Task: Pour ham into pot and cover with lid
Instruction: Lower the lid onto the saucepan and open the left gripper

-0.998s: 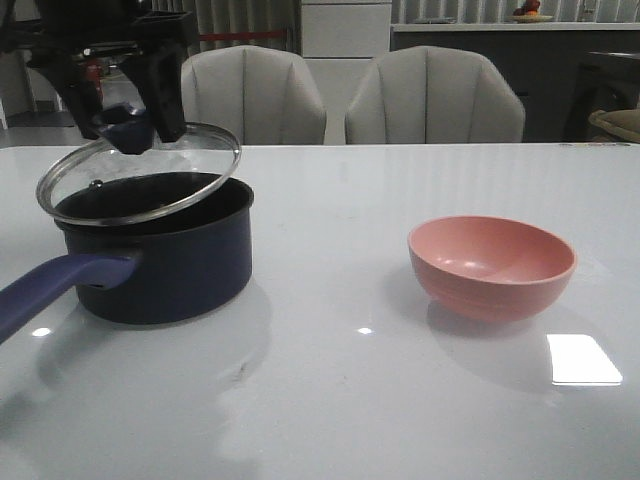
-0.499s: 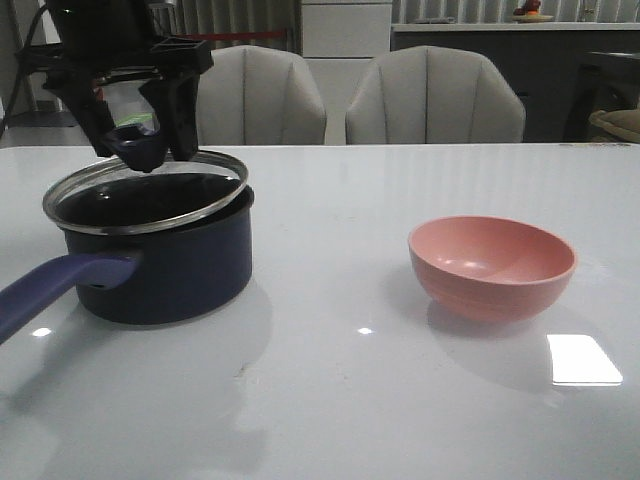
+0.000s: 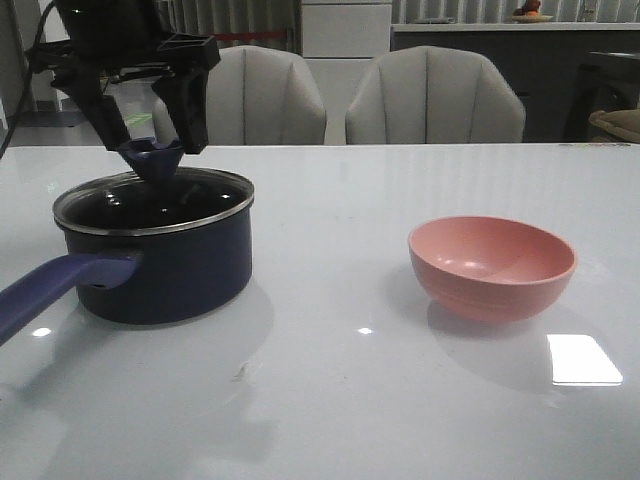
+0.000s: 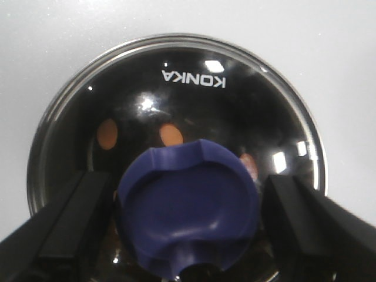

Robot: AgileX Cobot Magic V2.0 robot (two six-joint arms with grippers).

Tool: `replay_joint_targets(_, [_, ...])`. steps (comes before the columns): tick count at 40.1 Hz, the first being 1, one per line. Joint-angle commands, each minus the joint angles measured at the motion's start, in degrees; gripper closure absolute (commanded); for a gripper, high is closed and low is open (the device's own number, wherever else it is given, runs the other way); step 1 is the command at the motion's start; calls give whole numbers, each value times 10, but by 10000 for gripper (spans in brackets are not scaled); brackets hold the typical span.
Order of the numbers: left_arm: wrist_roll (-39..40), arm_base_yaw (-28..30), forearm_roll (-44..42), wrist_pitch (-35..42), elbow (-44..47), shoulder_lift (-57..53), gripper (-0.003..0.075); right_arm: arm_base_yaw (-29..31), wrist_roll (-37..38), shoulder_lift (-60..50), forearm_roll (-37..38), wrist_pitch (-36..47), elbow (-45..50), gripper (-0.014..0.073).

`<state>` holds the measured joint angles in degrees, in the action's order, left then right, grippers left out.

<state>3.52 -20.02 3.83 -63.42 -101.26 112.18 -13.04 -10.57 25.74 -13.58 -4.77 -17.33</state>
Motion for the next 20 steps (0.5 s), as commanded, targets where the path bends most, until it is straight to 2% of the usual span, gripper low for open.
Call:
replay_joint_targets(1, [0, -4, 7, 19, -19, -26, 197, -1, -6, 3, 1, 48, -17, 433])
replay_joint_targets(7, [0, -3, -2, -1, -43, -29, 204, -1, -6, 3, 1, 48, -17, 433])
replay_joint_targets(16, [-2, -3, -27, -40, -47, -80, 255, -1, -6, 3, 1, 48, -17, 433])
replay_joint_targets(20, [-40, -3, -16, -63, -43, -114, 279, -1, -6, 3, 1, 48, -17, 433])
